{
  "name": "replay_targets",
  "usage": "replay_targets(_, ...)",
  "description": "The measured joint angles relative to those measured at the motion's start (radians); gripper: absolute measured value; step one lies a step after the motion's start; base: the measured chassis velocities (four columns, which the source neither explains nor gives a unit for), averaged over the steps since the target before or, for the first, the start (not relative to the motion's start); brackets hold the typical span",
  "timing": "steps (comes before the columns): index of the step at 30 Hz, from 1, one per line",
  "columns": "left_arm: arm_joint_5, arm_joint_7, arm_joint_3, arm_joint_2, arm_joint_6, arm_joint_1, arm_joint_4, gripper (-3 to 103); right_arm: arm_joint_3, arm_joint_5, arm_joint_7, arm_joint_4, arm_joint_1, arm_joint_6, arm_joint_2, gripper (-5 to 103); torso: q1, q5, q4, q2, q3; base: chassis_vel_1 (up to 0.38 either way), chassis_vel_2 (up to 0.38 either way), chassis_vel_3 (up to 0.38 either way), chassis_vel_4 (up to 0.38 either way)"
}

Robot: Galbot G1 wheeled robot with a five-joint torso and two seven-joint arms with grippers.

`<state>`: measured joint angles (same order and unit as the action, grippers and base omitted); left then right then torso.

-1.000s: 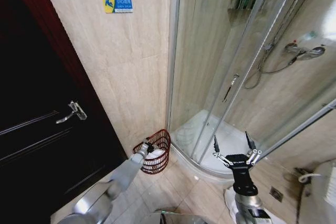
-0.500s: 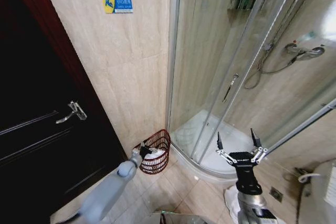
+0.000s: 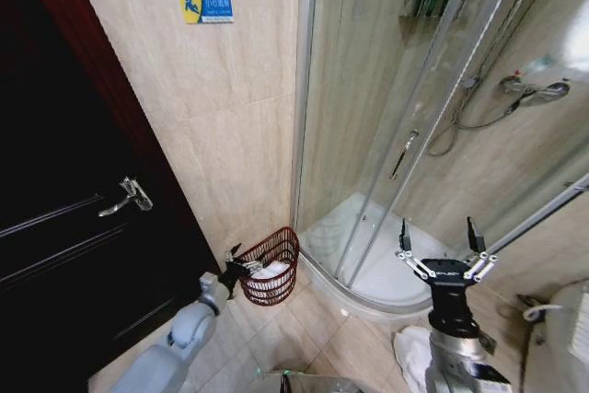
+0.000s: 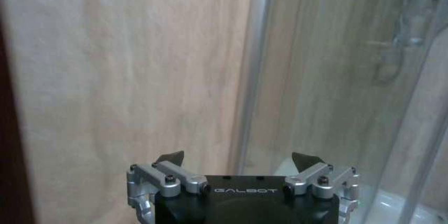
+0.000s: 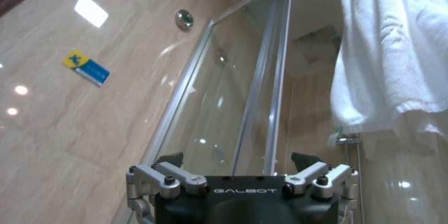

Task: Discard the used towel into the hamper.

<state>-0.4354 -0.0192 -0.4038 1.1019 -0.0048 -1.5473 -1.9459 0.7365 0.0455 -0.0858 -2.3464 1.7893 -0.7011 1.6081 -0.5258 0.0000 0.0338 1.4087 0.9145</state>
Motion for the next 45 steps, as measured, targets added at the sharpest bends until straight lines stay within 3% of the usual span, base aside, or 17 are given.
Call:
replay_targets(11, 0.123, -0.019, -0.162, 0.180, -0.007, -0.183, -0.187, 100, 0.013, -0.048, 0.012, -0.045, -0.027, 0.067, 0.000, 100, 0.000, 0.0001, -0.0003, 0.000, 0.000, 0.000, 0.000, 0.000, 0.000)
replay_targets(16, 0.156, -0.021, -0.188, 0.221, -0.016, -0.213, -0.228, 100, 0.017, -0.058, 0.014, -0.056, -0.028, 0.079, 0.000, 100, 0.000, 0.0003, -0.0002, 0.000, 0.000, 0.000, 0.000, 0.000, 0.000)
replay_targets(26, 0.265, -0.028, -0.225, 0.368, -0.025, -0.242, -0.344, 100, 0.022, -0.084, 0.025, -0.082, -0.046, 0.128, 0.000, 100, 0.000, 0.0002, -0.0002, 0.000, 0.000, 0.000, 0.000, 0.000, 0.000)
replay_targets(34, 0.308, -0.053, -0.254, 0.434, -0.032, -0.264, -0.403, 100, 0.022, -0.111, 0.035, -0.096, -0.067, 0.178, 0.000, 100, 0.000, 0.0002, -0.0002, 0.000, 0.000, 0.000, 0.000, 0.000, 0.000)
replay_targets(45, 0.314, -0.064, -0.253, 0.444, -0.030, -0.270, -0.415, 100, 0.024, -0.129, 0.037, -0.116, -0.069, 0.202, 0.000, 100, 0.000, 0.0002, -0.0002, 0.000, 0.000, 0.000, 0.000, 0.000, 0.000)
